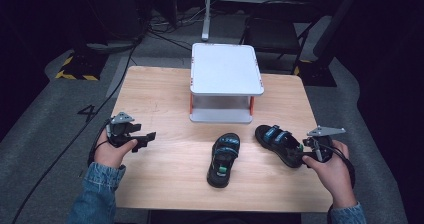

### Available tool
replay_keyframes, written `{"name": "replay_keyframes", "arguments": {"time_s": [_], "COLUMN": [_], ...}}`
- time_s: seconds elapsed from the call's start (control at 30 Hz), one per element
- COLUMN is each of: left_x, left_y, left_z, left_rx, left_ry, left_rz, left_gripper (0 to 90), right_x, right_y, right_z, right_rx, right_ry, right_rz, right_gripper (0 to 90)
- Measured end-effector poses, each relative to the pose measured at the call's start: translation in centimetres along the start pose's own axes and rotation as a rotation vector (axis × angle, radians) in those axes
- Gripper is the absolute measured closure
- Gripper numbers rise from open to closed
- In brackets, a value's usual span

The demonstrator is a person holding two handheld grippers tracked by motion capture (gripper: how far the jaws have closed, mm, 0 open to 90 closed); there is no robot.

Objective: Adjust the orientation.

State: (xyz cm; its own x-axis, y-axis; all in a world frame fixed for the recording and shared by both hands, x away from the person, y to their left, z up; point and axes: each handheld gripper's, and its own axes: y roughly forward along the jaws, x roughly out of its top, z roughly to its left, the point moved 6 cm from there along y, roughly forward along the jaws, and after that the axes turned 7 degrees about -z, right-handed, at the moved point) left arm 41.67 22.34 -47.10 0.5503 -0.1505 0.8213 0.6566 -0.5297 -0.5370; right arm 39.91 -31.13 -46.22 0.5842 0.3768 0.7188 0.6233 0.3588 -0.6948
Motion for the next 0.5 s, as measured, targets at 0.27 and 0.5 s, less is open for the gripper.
{"name": "replay_keyframes", "arguments": {"time_s": [0.27,0.5], "left_x": [0.0,-0.1], "left_y": [0.2,0.1], "left_z": [-0.1,-0.1], "left_rx": [-0.003,-0.002], "left_ry": [0.0,0.0], "left_rz": [0.007,0.004], "left_gripper": [28.7,28.7], "right_x": [-1.0,0.2], "right_y": [0.6,0.9], "right_z": [0.2,4.3], "right_rx": [0.06,0.238], "right_ry": [0.015,0.052], "right_rz": [0.063,0.07], "right_gripper": [69.8,79.4]}}
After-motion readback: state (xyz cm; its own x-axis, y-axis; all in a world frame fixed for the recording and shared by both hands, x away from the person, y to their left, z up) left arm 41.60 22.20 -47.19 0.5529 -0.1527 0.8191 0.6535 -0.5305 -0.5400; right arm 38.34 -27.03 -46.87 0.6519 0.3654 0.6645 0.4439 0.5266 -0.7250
